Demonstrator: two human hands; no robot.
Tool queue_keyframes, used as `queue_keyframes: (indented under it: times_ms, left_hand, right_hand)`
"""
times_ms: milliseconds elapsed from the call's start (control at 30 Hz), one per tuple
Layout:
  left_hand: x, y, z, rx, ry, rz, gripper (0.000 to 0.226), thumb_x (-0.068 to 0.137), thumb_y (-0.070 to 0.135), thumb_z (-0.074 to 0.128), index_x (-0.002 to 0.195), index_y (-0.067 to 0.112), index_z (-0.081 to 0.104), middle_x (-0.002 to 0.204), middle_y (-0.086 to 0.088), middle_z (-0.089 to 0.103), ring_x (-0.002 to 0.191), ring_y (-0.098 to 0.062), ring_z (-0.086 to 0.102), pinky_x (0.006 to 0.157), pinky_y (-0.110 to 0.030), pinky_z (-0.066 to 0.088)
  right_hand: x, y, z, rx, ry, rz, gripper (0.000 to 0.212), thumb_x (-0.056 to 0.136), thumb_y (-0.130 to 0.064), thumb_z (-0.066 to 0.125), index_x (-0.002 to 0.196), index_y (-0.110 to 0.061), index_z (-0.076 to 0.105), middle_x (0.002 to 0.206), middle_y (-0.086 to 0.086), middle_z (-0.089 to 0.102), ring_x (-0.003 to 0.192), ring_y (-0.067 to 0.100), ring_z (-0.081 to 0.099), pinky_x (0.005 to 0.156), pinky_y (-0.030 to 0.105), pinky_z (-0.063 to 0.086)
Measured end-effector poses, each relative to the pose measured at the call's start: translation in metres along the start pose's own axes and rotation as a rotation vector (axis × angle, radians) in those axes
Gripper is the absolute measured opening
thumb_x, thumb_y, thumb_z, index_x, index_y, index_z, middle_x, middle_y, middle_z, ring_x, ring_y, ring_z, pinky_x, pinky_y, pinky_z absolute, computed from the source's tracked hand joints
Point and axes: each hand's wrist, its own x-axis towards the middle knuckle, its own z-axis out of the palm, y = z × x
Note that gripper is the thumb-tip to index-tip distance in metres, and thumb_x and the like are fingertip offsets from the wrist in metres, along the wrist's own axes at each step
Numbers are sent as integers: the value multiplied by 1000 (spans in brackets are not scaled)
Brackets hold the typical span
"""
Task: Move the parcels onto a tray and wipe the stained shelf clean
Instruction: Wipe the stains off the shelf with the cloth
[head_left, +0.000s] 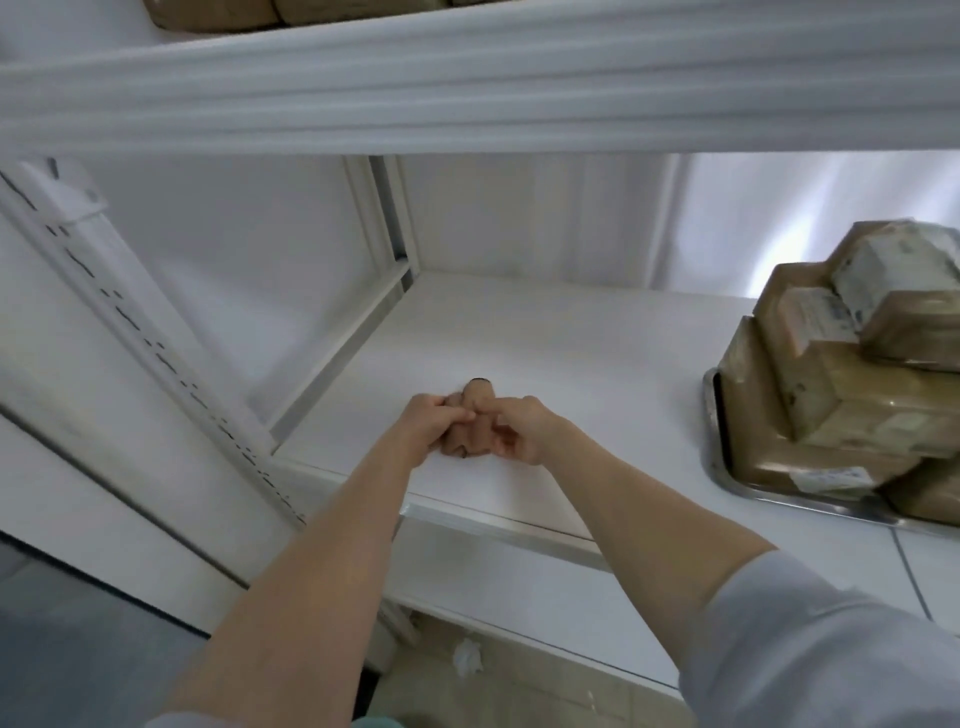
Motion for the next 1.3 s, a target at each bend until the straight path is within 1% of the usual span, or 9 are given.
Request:
queue_keyframes:
  times_ms: [100, 167, 267, 433, 567, 800, 900, 1033, 1300]
  left_hand:
    - [-7, 14, 22, -6, -35, 31, 24, 86, 18, 66, 106, 5, 61, 99, -15, 66, 91, -27, 64, 78, -34, 54]
    - [-13, 21, 38, -2, -38, 46, 26, 88, 26, 65, 102, 5, 62, 97, -15, 67, 83, -26, 66, 74, -36, 55]
    - [-28, 31, 63, 40, -11, 73, 32, 88, 36, 64, 94, 5, 65, 86, -12, 68, 69, -21, 64, 58, -28, 52]
    - [-62, 50, 122, 63, -21, 116, 26, 90, 28, 58, 97, 3, 65, 91, -14, 67, 80, -27, 64, 75, -35, 53]
    - [-105, 63, 183, 128, -56, 80, 11, 87, 17, 52, 88, 9, 59, 82, -16, 62, 67, -27, 56, 54, -28, 42]
    - [-173, 73, 303, 103, -159, 79, 26, 86, 28, 56, 108, 15, 61, 103, -14, 64, 84, -30, 59, 57, -33, 45]
    - [-198, 80, 354, 120, -184, 80, 23, 88, 21, 47, 108, 17, 58, 108, -16, 59, 96, -34, 57, 60, -36, 46]
    - [-224, 85, 415, 174, -239, 203, 16, 88, 13, 39, 82, 15, 54, 98, -17, 56, 91, -28, 53, 75, -37, 40]
    - [-245, 77, 505, 231, -384, 415, 41, 95, 10, 44, 136, 14, 43, 125, -10, 57, 105, -23, 56, 84, -33, 48]
  right_hand:
    - [-13, -3, -24, -24, 32, -21, 27, 81, -7, 68, 101, 8, 56, 86, 18, 65, 64, 24, 67, 45, 24, 50]
    - [-22, -3, -39, -96, 61, -32, 48, 70, -10, 71, 111, 11, 56, 98, 25, 68, 85, 35, 71, 67, 39, 60]
    - [-41, -3, -64, -135, 88, -69, 44, 69, -12, 70, 106, 11, 60, 94, 28, 70, 80, 38, 70, 84, 47, 57]
    - [-92, 5, -119, -83, 85, -117, 45, 66, -8, 73, 107, 8, 61, 108, 26, 68, 95, 39, 68, 86, 49, 56]
    - [-145, 19, -175, -5, 58, -131, 45, 80, -14, 75, 114, 10, 59, 103, 25, 68, 91, 40, 68, 71, 45, 59]
    - [-233, 51, -282, 112, 148, -154, 20, 90, -25, 63, 98, -7, 64, 82, 9, 64, 67, 21, 58, 49, 28, 46]
    - [-268, 64, -327, 89, 268, -169, 15, 85, -16, 63, 98, -8, 61, 89, 10, 64, 76, 21, 60, 56, 29, 49]
    - [-305, 78, -382, 109, 432, -230, 29, 79, -1, 61, 108, -5, 57, 108, 13, 63, 90, 22, 61, 68, 31, 55]
    - [-331, 101, -461, -42, 853, -386, 30, 79, 0, 57, 102, -19, 54, 95, 4, 62, 88, 22, 58, 77, 34, 52]
